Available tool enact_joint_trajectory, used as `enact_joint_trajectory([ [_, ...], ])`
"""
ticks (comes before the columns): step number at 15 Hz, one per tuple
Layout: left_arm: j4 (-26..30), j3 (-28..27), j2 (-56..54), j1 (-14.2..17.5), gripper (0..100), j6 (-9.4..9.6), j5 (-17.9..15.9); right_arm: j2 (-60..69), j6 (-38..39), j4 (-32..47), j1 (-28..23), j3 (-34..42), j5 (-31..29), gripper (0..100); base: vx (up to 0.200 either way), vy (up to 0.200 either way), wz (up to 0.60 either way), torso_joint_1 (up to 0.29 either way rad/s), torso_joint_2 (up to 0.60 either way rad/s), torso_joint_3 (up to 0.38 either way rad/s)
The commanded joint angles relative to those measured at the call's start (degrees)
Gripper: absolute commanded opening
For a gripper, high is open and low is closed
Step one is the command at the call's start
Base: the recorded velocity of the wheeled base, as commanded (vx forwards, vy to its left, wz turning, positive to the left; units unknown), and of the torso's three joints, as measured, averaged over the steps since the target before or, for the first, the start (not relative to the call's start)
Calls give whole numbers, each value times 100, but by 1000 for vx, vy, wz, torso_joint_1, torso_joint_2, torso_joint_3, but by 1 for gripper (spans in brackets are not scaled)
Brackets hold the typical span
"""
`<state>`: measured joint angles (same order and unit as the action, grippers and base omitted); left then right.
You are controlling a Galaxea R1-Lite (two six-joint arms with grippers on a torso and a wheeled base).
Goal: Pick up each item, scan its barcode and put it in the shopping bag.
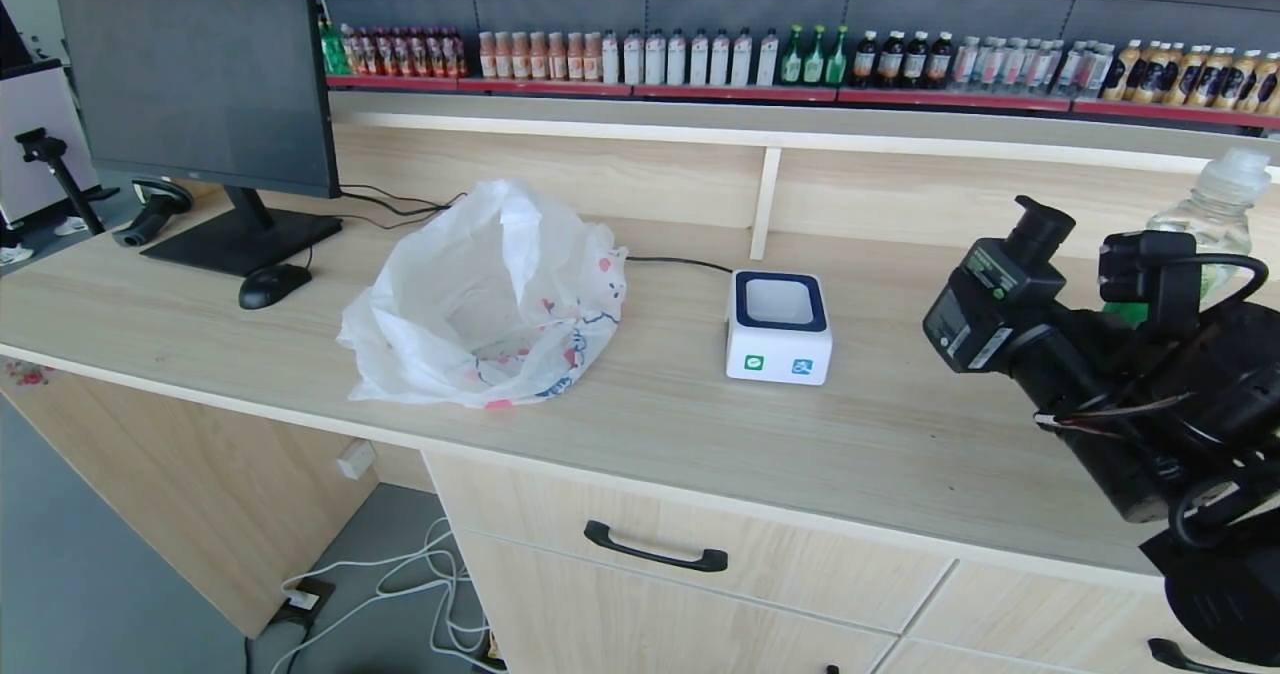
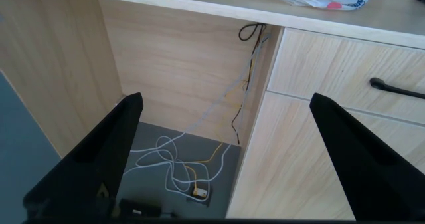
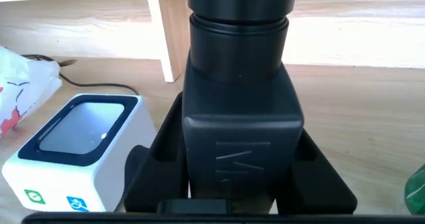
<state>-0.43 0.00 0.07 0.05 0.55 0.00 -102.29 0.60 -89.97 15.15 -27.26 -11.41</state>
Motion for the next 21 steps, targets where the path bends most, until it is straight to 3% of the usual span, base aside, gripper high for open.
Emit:
enact_joint_trajectory([
  [1,-1,0,1,-5,100,-2,0,728,-51,-3,225,441,209,0,0,0,0,0,0,0],
  [6,-1,0,1,4,100,7,0,1159,239,-3,743,810,666,0,0,0,0,0,0,0],
  [11,-1,0,1,4,100,-2,0,1343,1056,-3,1956,863,1414,0,0,0,0,0,0,0],
  [12,-1,0,1,4,100,-2,0,1317,1549,-3,2563,783,1537,0,0,0,0,0,0,0],
  [14,-1,0,1,4,100,-2,0,1264,2014,-3,3090,669,1545,0,0,0,0,0,0,0],
  [18,-1,0,1,4,100,-2,0,1247,2709,-3,3653,274,1554,0,0,0,0,0,0,0],
  [21,-1,0,1,4,100,-2,0,1255,3113,-3,3679,-8,1589,0,0,0,0,0,0,0],
])
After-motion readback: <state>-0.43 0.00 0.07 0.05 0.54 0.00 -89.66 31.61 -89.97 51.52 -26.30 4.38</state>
